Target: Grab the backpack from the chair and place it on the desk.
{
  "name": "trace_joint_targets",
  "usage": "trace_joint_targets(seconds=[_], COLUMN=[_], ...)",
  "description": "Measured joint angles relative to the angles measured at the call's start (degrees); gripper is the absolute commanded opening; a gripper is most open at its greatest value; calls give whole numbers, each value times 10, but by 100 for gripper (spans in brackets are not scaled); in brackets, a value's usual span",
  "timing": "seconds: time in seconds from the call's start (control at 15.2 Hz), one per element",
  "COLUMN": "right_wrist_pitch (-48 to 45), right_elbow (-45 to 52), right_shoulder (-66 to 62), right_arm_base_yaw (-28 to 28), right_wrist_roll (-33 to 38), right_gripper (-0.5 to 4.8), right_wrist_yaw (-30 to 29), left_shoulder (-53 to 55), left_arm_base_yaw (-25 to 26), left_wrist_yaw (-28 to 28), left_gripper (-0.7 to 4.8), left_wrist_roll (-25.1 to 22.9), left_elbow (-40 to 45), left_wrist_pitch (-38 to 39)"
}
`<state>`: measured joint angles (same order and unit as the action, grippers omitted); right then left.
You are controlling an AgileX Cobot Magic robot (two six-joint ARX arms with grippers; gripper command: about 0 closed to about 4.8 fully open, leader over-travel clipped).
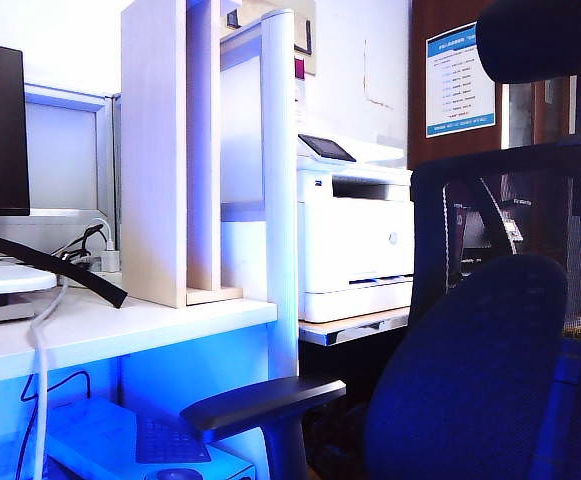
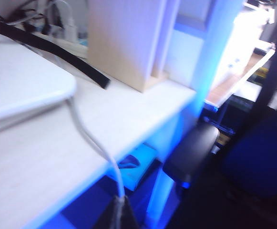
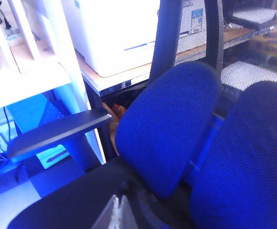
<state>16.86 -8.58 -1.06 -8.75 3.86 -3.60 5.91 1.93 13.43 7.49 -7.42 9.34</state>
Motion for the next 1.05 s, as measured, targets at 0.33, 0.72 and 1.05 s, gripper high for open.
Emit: trace_joint_targets(seconds=[0.33,0.72,1.05], right_wrist_pitch=[2,21,62], right_elbow=[1,1,2], right_shoulder=[7,8,8], right_arm_base_yaw=[-1,-1,-2], right_wrist_roll=[-9,-5,-3], right_gripper=[-8,-4,-5], right_wrist_yaw=[1,-23,-23], left_shoulder=[-57,-57,-57], left_arm_base_yaw=[-7,-7,-7], left_wrist_yaw=[-7,15,15], left_gripper=[43,121,121], left_wrist_roll=[-3,24,24], left_elbow=[47,46,46], left_wrist_pitch=[-4,56,57])
